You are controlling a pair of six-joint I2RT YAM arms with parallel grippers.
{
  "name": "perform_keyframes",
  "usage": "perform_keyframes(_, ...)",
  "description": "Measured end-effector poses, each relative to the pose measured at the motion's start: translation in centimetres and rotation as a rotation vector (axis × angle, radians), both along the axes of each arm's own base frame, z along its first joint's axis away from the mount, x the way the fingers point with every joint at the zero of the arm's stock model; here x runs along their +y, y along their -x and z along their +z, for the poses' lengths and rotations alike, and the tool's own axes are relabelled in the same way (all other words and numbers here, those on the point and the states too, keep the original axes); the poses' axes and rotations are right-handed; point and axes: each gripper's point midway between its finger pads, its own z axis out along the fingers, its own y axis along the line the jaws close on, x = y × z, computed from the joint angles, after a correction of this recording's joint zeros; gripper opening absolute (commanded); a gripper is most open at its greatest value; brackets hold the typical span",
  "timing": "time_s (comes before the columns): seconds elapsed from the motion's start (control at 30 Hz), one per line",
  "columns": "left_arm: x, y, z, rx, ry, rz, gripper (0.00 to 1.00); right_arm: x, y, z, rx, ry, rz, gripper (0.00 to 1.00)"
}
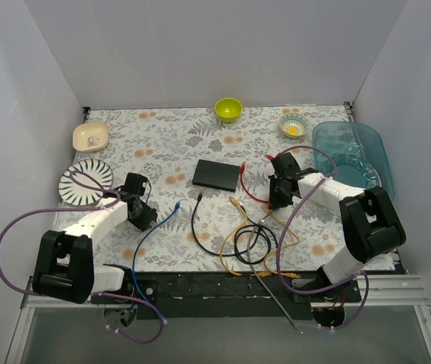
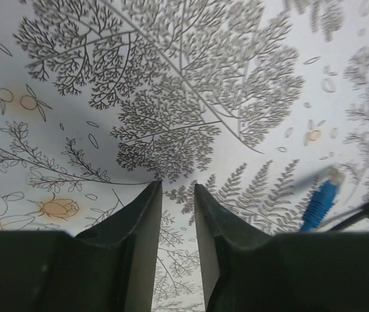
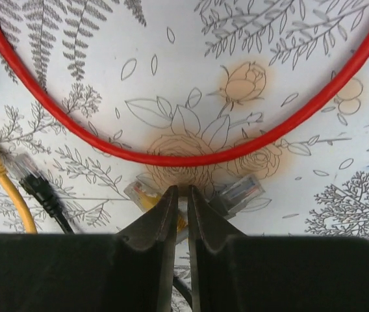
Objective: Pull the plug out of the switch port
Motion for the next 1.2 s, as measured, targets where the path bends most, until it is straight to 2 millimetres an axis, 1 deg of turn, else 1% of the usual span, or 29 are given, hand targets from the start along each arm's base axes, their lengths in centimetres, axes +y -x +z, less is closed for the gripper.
perform_keyframes(0.07,-0.5,1.1,-1.3,0.045,0.031,-0.004,0.22,0.0,0.7,-0.1,0.004,-0.008,0.013,0.16)
perform_keyframes(0.13,-1.7,0.8,-1.2,0.024,0.100,-0.025,0.20,0.2,2.0,-0.1,0.009,-0.029,0.032,0.15)
perform_keyframes(0.2,-3.3,0.7,-1.3,0.014,0.178,-0.061,0.19,1.3,4.0,-0.1,0.026,-0.058,0.074,0.15)
perform_keyframes(0.27,-4.9,0.8,-1.4,0.020,0.241,-0.103,0.17,3.0,6.3,-0.2,0.050,-0.093,0.146,0.15)
perform_keyframes(0.37,-8.2,1.0,-1.3,0.037,0.342,-0.204,0.15,6.2,10.0,-0.1,0.108,-0.161,0.266,0.15)
perform_keyframes(0.4,-9.0,1.1,-1.3,0.041,0.363,-0.230,0.14,7.2,11.3,-0.2,0.131,-0.183,0.309,0.15)
perform_keyframes(0.43,-10.0,1.4,-1.3,0.049,0.384,-0.266,0.14,8.2,12.6,-0.2,0.156,-0.202,0.352,0.15)
perform_keyframes(0.53,-11.9,2.4,-1.3,0.069,0.420,-0.341,0.13,10.9,16.1,-0.2,0.233,-0.242,0.480,0.15)
perform_keyframes(0.6,-12.8,2.9,-1.2,0.076,0.435,-0.373,0.13,12.3,17.6,-0.1,0.268,-0.255,0.543,0.15)
perform_keyframes(0.67,-13.3,3.0,-1.2,0.082,0.442,-0.390,0.13,13.7,18.3,-0.1,0.288,-0.253,0.596,0.15)
perform_keyframes(0.7,-13.3,3.0,-1.1,0.083,0.438,-0.392,0.14,14.2,18.2,0.1,0.282,-0.244,0.611,0.15)
perform_keyframes(0.77,-13.1,2.8,-1.1,0.085,0.410,-0.385,0.16,14.8,17.2,0.6,0.235,-0.216,0.608,0.16)
perform_keyframes(0.8,-12.8,2.5,-1.0,0.082,0.385,-0.380,0.19,14.8,16.5,1.0,0.206,-0.196,0.597,0.20)
perform_keyframes(0.87,-11.6,1.5,-0.3,0.050,0.299,-0.346,0.20,14.6,14.3,2.9,0.108,-0.150,0.553,0.23)
perform_keyframes(0.93,-10.5,0.1,1.5,-0.019,0.225,-0.310,0.21,14.3,12.0,5.7,-0.019,-0.119,0.500,0.28)
perform_keyframes(0.97,-10.0,-0.7,3.0,-0.069,0.198,-0.291,0.22,14.0,10.6,8.2,-0.111,-0.113,0.463,0.29)
perform_keyframes(1.0,-9.5,-1.9,5.3,-0.148,0.173,-0.267,0.21,13.7,9.5,10.7,-0.192,-0.122,0.428,0.31)
perform_keyframes(1.03,-9.3,-2.8,7.1,-0.206,0.165,-0.255,0.20,13.4,8.8,12.6,-0.253,-0.135,0.401,0.32)
perform_keyframes(1.07,-9.3,-3.8,9.4,-0.282,0.163,-0.247,0.20,12.8,8.0,15.2,-0.327,-0.154,0.363,0.33)
perform_keyframes(1.1,-9.5,-4.6,11.7,-0.354,0.174,-0.251,0.20,12.2,7.4,17.6,-0.395,-0.176,0.328,0.34)
perform_keyframes(1.13,-9.8,-5.1,13.5,-0.408,0.190,-0.263,0.20,11.5,7.0,19.5,-0.450,-0.193,0.293,0.34)
perform_keyframes(1.17,-10.4,-5.6,15.3,-0.474,0.218,-0.288,0.19,10.6,6.8,21.2,-0.498,-0.207,0.258,0.34)
perform_keyframes(1.2,-11.5,-5.8,17.1,-0.540,0.257,-0.338,0.19,9.7,6.6,22.5,-0.535,-0.217,0.227,0.35)
